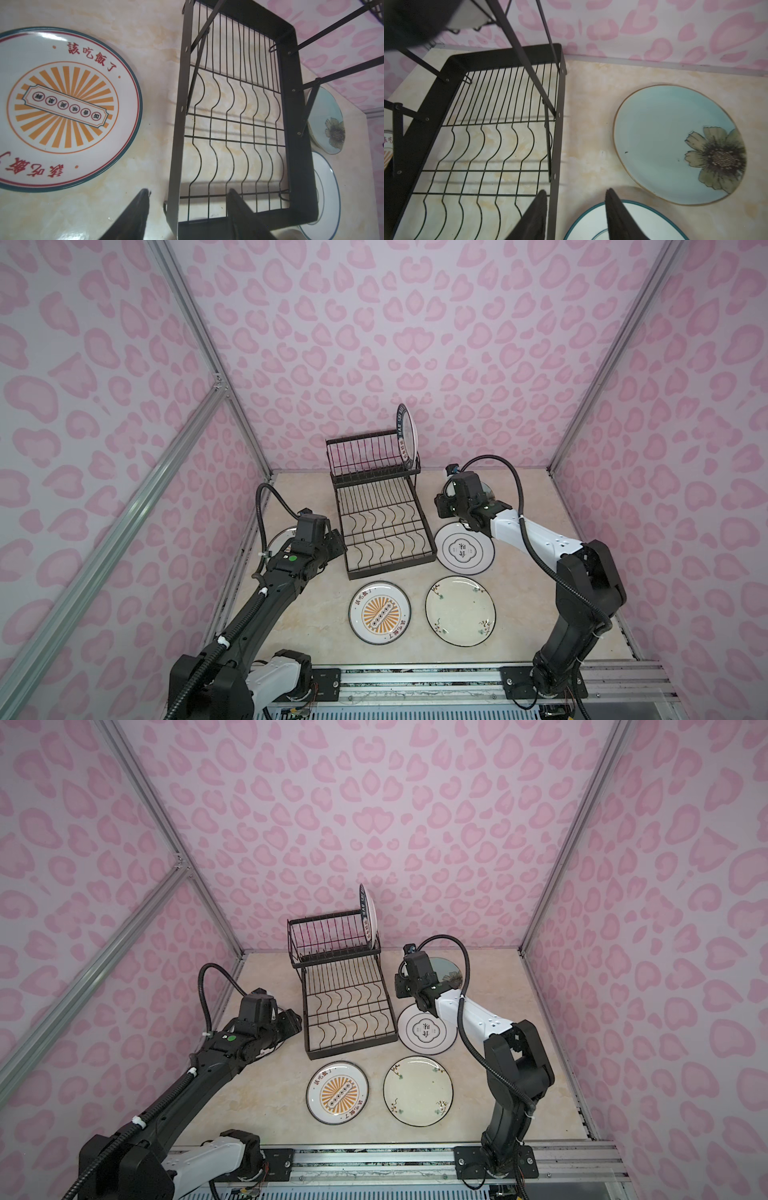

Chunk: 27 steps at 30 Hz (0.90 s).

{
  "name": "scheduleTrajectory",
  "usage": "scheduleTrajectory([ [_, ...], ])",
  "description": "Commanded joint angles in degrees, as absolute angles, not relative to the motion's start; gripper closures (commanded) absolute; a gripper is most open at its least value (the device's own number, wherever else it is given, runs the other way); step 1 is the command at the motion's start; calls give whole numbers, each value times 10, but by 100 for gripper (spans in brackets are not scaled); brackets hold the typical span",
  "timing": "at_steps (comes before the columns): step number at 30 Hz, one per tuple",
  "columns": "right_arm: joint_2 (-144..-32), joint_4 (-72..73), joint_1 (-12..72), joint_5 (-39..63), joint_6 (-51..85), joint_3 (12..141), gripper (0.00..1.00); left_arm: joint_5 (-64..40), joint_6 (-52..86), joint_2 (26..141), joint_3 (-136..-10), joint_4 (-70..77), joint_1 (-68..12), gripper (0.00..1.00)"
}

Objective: Load plates into a dish rack
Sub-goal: Rotate the dish rack at the top-left of the table.

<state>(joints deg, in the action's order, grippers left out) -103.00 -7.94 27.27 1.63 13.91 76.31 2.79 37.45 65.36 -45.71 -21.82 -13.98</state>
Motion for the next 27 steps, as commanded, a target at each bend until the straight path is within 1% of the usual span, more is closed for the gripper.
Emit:
scheduleTrajectory([
  [1, -1063, -61, 273, 72, 137, 773, 57, 28, 387, 664, -447, -182, -140, 39],
  [5, -1100, -73, 278, 89, 126, 799, 57, 46, 388, 681, -435, -181, -140, 39],
  [10, -1149, -100, 283, 95, 111, 844, 58, 40, 393, 700, -423, -173, -140, 41],
  [20, -1221, -152, 302, 52, 89, 929, 61, 52, 382, 680, -432, -196, -138, 41],
  [24, -1242, -216, 307, 33, 84, 970, 62, 55, 378, 667, -433, -206, -135, 41],
  [27, -1239, -229, 315, 11, 82, 961, 64, 63, 376, 665, -433, -214, -136, 41],
])
